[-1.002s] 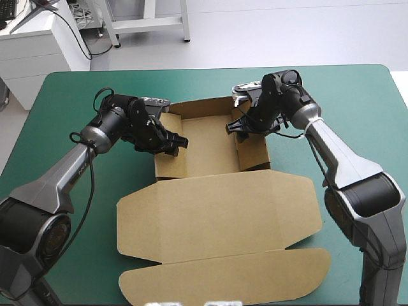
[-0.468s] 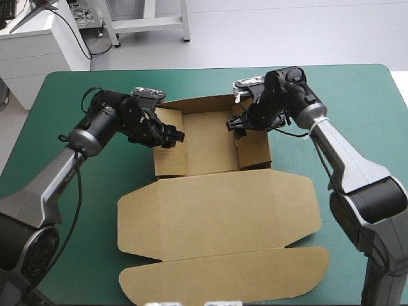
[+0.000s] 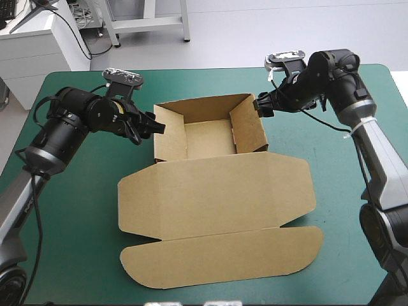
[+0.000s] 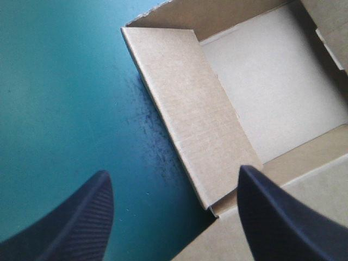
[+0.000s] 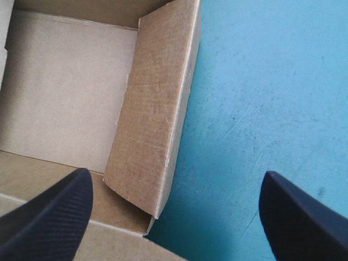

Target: Fold the box

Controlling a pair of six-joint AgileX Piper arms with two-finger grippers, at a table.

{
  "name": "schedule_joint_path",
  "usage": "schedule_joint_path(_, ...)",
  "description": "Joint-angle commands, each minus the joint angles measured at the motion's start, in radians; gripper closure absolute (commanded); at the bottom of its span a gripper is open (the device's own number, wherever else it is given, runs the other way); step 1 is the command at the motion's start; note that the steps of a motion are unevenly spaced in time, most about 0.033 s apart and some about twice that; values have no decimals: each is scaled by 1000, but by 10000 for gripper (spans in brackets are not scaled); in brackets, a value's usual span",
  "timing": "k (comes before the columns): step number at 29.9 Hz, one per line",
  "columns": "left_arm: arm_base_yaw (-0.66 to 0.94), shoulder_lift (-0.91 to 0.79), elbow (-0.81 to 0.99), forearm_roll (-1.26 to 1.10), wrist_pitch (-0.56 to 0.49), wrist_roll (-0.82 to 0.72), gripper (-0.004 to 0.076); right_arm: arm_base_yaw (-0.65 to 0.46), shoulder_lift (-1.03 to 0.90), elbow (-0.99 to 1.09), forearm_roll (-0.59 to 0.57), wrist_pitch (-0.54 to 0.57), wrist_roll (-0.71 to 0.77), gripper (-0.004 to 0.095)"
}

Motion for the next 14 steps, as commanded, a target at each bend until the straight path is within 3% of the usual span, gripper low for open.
schedule_joint_path(1,-7,-96,-33,7,-7,5,347,-11,-100,-29,29,-5,-34,142)
schedule_joint_path(8,-7,-181,7,87,100,22,732,-11,-138,-29,29,6,-53,142)
schedule_joint_path(14,-7,-253,167,66,103,50,732,-11,-125,-25,45,4,-59,145)
